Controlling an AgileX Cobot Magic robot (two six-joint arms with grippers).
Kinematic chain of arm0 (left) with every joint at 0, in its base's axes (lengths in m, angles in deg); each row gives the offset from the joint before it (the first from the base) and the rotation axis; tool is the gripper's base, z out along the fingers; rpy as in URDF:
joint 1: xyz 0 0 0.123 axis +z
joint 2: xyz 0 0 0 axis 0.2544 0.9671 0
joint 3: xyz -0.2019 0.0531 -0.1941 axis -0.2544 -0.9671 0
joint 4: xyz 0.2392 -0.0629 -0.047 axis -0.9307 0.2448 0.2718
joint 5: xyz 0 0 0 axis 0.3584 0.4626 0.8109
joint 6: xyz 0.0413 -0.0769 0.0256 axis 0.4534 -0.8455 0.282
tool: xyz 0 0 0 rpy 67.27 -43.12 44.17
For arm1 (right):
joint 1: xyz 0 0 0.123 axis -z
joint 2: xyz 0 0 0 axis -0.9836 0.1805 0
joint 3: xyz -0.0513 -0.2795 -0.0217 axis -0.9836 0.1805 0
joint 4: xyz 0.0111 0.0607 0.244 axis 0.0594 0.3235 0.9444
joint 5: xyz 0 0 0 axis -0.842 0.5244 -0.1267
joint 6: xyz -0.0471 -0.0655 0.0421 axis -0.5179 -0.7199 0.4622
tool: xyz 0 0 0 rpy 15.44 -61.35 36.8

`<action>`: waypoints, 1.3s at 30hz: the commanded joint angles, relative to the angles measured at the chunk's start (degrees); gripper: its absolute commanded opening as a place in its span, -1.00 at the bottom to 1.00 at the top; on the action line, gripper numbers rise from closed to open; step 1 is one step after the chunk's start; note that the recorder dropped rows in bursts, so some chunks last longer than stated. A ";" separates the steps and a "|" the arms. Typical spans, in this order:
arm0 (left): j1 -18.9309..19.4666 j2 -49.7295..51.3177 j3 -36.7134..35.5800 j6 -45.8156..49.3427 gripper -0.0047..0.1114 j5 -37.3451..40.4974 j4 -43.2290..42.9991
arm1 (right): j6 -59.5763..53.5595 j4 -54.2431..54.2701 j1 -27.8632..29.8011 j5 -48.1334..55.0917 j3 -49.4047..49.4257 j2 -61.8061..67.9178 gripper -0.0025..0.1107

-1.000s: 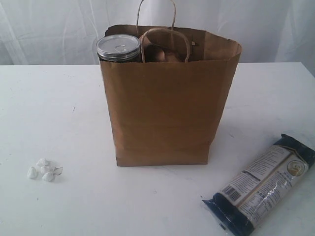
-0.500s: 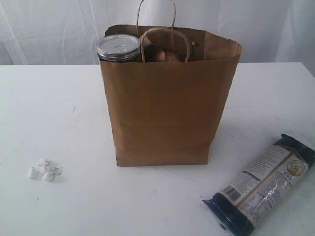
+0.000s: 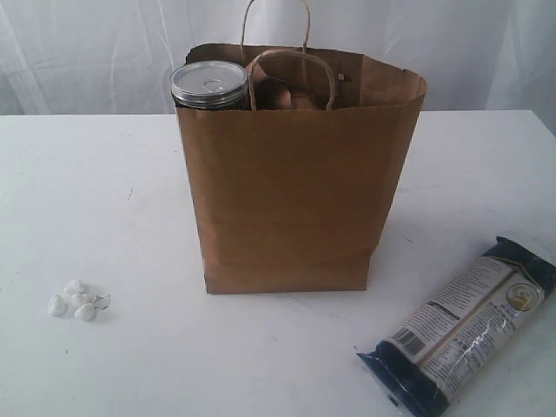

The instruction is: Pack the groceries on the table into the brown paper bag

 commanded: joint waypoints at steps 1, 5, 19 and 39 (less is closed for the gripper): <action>-0.32 5.44 -0.43 -0.72 -0.92 11.19 2.09 | 0.15 0.07 0.53 -0.10 0.30 -0.24 -0.96; -0.32 9.88 -0.20 2.05 -0.92 9.61 5.75 | 0.15 0.07 0.53 -0.10 0.30 -0.24 -0.96; -0.32 36.40 0.57 2.22 0.27 -7.94 2.75 | 0.14 -0.04 0.53 -0.10 0.30 -0.24 -0.96; 3.65 59.81 11.05 -8.00 0.27 -6.45 -17.37 | 0.14 -0.04 0.53 -0.10 0.30 -0.24 -0.96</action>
